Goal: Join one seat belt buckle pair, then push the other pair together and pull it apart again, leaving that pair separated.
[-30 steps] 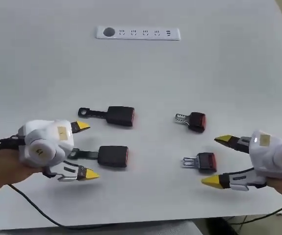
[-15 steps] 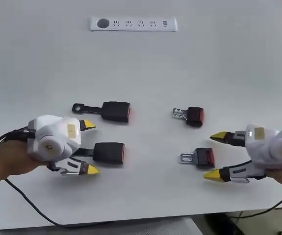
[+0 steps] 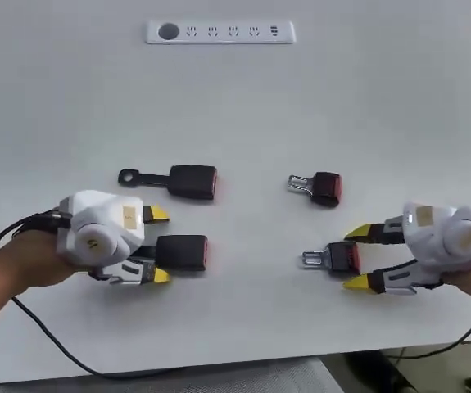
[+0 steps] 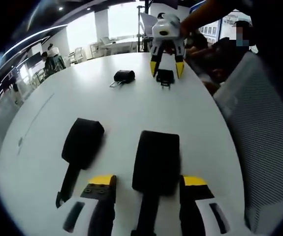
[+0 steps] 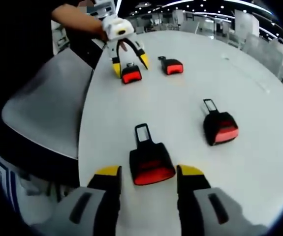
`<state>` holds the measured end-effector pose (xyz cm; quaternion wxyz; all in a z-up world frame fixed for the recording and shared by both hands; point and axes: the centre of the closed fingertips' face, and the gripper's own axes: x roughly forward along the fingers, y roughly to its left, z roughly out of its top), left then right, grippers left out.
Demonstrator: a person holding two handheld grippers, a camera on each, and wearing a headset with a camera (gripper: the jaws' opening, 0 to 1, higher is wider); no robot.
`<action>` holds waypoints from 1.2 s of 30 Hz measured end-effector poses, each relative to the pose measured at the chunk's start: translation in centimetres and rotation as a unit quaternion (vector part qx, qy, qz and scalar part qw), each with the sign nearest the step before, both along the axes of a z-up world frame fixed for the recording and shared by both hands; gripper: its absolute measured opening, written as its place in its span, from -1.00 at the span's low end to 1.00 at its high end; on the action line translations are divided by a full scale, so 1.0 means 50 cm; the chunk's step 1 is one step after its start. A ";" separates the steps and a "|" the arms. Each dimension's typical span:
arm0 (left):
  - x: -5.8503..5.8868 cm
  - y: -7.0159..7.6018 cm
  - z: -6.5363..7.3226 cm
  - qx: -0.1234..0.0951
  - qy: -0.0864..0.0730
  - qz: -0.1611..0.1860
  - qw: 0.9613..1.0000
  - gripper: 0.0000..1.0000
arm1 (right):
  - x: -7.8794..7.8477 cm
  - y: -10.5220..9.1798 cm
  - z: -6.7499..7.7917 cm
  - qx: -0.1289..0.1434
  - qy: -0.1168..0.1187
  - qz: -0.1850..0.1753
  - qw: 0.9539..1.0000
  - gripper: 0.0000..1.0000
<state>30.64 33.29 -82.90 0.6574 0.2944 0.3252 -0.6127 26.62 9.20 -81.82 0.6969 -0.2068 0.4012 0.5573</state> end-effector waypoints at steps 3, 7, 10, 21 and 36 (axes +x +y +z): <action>-0.001 -0.003 0.000 0.000 -0.001 -0.006 1.000 0.01 | -0.002 -0.001 -0.002 -0.002 -0.005 0.012 1.000 -0.12; -0.005 -0.006 0.000 0.002 -0.002 -0.019 1.000 -0.12 | 0.002 -0.005 -0.004 -0.005 -0.011 0.015 1.000 -0.21; -0.014 -0.008 0.000 0.001 -0.003 -0.036 0.999 -0.25 | 0.005 -0.006 -0.005 0.001 -0.015 0.017 1.000 -0.28; -0.021 -0.010 0.005 0.001 -0.001 -0.038 0.999 -0.32 | 0.007 -0.009 -0.005 0.026 -0.028 0.014 0.999 -0.30; -0.023 -0.009 0.011 0.008 0.009 -0.030 0.999 -0.32 | 0.009 0.013 -0.003 0.042 -0.034 0.018 0.998 -0.31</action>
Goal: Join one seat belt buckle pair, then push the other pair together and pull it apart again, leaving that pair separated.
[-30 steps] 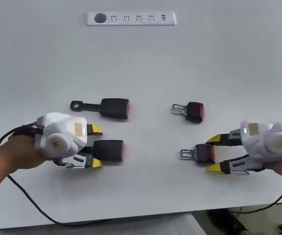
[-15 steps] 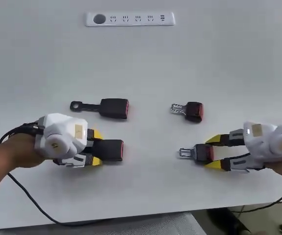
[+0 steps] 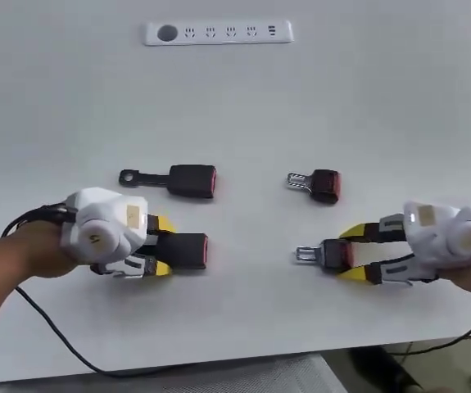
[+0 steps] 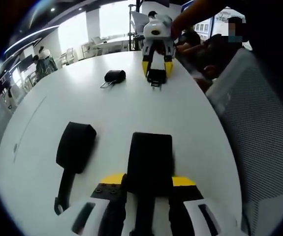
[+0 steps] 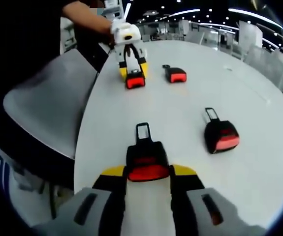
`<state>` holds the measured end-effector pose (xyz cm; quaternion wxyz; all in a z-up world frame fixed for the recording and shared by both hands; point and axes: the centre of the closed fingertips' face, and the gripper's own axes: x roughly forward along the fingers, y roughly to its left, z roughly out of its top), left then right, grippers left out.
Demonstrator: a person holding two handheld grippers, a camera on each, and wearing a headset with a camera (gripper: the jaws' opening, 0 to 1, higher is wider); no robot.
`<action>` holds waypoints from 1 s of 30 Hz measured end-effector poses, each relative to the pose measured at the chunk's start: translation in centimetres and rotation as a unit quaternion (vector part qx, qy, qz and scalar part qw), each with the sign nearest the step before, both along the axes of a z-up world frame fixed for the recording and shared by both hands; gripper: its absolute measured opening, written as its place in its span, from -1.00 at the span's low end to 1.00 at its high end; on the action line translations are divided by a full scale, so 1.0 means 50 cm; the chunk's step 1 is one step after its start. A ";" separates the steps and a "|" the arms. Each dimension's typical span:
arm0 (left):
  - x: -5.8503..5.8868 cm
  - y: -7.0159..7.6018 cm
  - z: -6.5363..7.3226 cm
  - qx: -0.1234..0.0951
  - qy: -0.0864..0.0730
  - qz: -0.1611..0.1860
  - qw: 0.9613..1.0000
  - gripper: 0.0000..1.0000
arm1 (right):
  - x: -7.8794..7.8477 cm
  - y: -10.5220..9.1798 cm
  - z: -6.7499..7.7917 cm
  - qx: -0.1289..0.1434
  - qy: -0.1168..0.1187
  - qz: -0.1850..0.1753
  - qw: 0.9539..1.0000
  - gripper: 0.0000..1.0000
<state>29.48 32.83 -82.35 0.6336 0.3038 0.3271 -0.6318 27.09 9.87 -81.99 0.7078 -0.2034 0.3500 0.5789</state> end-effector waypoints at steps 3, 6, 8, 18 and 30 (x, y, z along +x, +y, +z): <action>0.001 0.001 -0.002 0.002 0.001 0.003 1.000 -0.32 | 0.001 0.009 0.000 0.007 -0.003 0.003 1.000 -0.30; 0.003 0.001 -0.003 0.006 0.002 0.002 1.000 -0.32 | 0.004 0.018 -0.001 0.015 -0.004 0.003 1.000 -0.30; 0.004 0.001 -0.003 0.008 0.003 0.003 1.000 -0.32 | 0.006 0.026 -0.001 0.023 -0.004 0.000 1.000 -0.31; 0.004 0.003 -0.007 0.014 0.006 0.011 1.000 -0.32 | 0.021 0.084 0.001 0.056 -0.011 -0.005 0.998 -0.31; 0.005 0.003 -0.007 0.018 0.007 0.011 1.000 -0.32 | 0.029 0.177 -0.008 0.087 -0.018 0.002 0.996 -0.30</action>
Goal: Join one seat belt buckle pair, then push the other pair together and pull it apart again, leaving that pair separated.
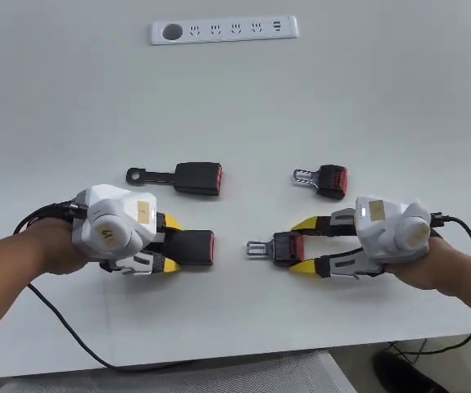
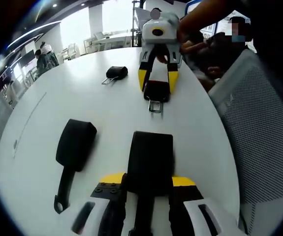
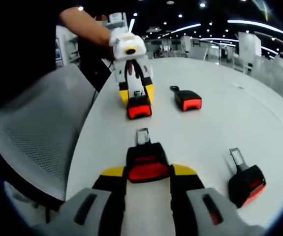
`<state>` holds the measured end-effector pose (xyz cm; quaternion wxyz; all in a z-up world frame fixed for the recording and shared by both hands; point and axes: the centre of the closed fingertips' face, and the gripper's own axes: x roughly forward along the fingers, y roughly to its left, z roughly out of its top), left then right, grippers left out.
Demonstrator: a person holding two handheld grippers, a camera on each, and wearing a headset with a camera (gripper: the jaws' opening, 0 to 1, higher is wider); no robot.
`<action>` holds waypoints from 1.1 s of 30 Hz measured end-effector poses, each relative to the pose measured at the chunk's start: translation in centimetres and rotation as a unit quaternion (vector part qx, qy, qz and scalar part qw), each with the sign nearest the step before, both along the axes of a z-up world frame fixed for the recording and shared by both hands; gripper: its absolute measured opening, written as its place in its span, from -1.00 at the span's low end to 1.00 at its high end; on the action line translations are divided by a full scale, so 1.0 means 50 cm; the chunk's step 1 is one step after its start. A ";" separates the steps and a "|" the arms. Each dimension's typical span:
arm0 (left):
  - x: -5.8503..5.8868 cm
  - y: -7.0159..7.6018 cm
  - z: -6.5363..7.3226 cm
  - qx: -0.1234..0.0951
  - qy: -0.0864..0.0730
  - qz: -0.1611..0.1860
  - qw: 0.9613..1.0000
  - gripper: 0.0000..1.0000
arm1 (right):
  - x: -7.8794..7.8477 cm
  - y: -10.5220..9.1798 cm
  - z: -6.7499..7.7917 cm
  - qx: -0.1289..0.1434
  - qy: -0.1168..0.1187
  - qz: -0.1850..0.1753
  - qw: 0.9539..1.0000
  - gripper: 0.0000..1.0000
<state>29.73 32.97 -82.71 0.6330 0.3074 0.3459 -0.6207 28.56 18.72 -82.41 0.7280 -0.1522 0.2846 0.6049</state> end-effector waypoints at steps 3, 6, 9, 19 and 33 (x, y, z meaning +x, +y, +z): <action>0.000 0.000 0.000 0.002 0.000 0.000 1.000 -0.32 | 0.000 0.017 -0.002 0.006 0.000 -0.001 1.000 -0.30; 0.000 0.001 -0.001 0.003 -0.001 -0.001 1.000 -0.32 | 0.004 0.032 -0.003 0.013 -0.001 -0.003 1.000 -0.31; 0.000 0.001 -0.001 0.003 -0.001 -0.001 1.000 -0.32 | 0.008 0.053 -0.005 0.015 0.000 -0.005 1.000 -0.31; 0.002 0.003 -0.004 0.006 -0.001 -0.002 1.000 -0.32 | 0.007 0.096 -0.001 0.029 -0.003 -0.005 1.000 -0.30; 0.002 0.002 -0.005 0.012 -0.006 -0.013 1.000 -0.32 | 0.009 0.113 0.000 0.023 0.001 0.003 1.000 -0.30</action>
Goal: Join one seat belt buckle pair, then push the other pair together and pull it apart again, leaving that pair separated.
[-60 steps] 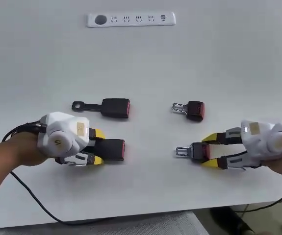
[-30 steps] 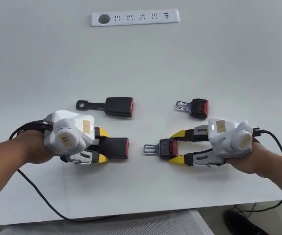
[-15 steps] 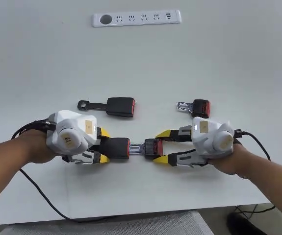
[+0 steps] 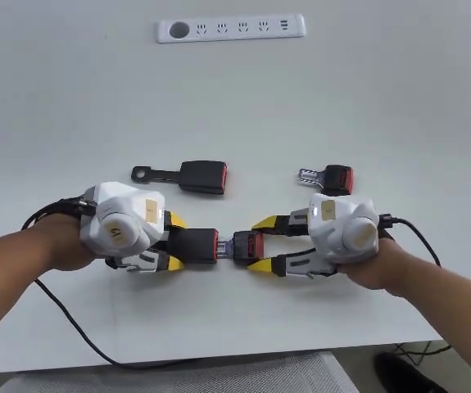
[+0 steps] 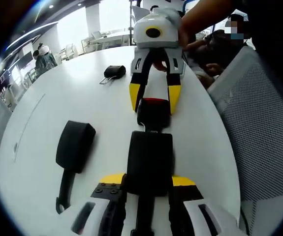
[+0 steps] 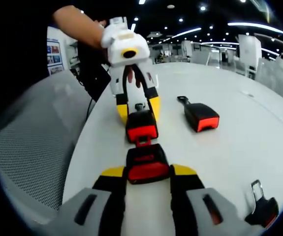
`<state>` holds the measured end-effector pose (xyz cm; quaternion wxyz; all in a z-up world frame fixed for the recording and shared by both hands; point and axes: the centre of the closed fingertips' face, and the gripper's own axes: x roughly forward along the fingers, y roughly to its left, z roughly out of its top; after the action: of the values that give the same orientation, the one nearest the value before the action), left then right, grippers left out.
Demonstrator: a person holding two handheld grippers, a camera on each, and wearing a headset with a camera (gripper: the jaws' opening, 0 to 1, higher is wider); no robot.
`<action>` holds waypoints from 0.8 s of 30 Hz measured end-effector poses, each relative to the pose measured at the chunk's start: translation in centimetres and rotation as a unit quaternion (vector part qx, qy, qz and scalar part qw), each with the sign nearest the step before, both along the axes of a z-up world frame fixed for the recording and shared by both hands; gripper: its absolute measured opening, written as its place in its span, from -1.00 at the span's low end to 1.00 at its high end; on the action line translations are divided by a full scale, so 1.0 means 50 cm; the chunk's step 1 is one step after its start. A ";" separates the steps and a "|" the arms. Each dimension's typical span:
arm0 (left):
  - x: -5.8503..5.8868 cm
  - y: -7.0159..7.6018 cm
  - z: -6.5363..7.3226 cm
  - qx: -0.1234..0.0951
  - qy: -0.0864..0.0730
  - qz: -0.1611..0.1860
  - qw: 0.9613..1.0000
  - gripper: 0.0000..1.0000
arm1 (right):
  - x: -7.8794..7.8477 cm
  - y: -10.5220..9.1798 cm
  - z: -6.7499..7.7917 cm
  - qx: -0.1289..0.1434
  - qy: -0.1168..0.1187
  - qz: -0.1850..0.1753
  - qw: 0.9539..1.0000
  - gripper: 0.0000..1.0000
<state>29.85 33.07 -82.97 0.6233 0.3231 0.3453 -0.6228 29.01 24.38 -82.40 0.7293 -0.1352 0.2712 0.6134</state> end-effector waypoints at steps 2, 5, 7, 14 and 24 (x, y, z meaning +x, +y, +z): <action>0.000 -0.001 0.000 0.001 -0.001 -0.003 1.000 -0.32 | 0.000 0.002 -0.001 -0.003 0.002 0.000 1.000 -0.31; -0.001 -0.001 0.000 0.002 -0.001 -0.007 1.000 -0.32 | 0.002 0.007 0.000 -0.003 0.012 -0.002 1.000 -0.31; 0.000 -0.002 0.000 0.005 -0.003 -0.011 1.000 -0.32 | 0.002 0.011 -0.001 -0.007 0.011 0.002 1.000 -0.31; 0.000 -0.004 0.000 0.005 -0.003 -0.012 1.000 -0.32 | 0.005 0.019 -0.001 -0.013 0.009 -0.003 1.000 -0.31; -0.001 -0.004 0.000 0.005 -0.004 -0.015 1.000 -0.32 | 0.008 0.042 -0.001 -0.015 0.012 -0.013 1.000 -0.30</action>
<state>29.79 32.86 -82.96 0.6135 0.3339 0.3412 -0.6291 29.41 26.49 -82.48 0.7320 -0.1351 0.2904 0.6013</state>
